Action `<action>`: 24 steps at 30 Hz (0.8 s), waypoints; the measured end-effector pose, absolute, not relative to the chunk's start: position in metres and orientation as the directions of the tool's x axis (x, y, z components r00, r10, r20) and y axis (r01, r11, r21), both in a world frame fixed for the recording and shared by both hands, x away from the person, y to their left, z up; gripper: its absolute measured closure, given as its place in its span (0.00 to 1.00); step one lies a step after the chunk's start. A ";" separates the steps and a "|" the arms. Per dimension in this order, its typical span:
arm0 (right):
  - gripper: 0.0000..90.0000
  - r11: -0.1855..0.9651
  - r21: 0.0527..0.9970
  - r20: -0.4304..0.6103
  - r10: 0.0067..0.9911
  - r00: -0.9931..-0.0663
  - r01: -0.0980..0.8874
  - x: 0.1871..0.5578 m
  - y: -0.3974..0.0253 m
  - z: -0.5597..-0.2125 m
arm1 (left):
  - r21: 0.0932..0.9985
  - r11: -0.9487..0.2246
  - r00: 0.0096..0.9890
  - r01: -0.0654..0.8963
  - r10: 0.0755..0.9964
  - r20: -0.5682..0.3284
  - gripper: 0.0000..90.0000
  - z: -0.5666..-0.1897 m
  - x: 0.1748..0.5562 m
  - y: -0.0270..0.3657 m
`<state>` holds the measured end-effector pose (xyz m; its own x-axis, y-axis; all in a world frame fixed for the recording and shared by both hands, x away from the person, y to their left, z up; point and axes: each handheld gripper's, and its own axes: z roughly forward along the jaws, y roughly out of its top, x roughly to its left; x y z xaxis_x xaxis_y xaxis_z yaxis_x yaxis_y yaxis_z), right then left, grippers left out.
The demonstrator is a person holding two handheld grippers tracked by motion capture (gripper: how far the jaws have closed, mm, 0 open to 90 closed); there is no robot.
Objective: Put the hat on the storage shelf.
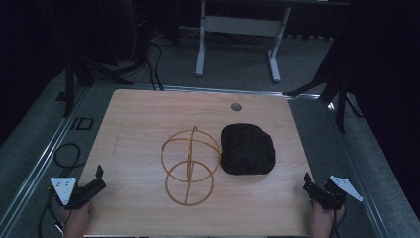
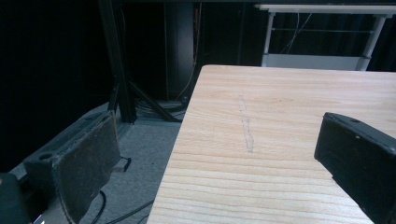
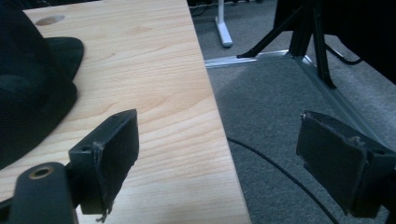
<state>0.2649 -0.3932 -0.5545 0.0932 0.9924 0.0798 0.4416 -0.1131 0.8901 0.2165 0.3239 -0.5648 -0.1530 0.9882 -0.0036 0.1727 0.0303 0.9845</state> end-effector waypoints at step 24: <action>0.14 -0.048 0.879 0.080 0.996 -0.048 0.475 0.275 -0.362 -0.505 | 0.984 0.040 -0.151 0.171 0.988 -0.014 0.01 -0.565 0.216 0.325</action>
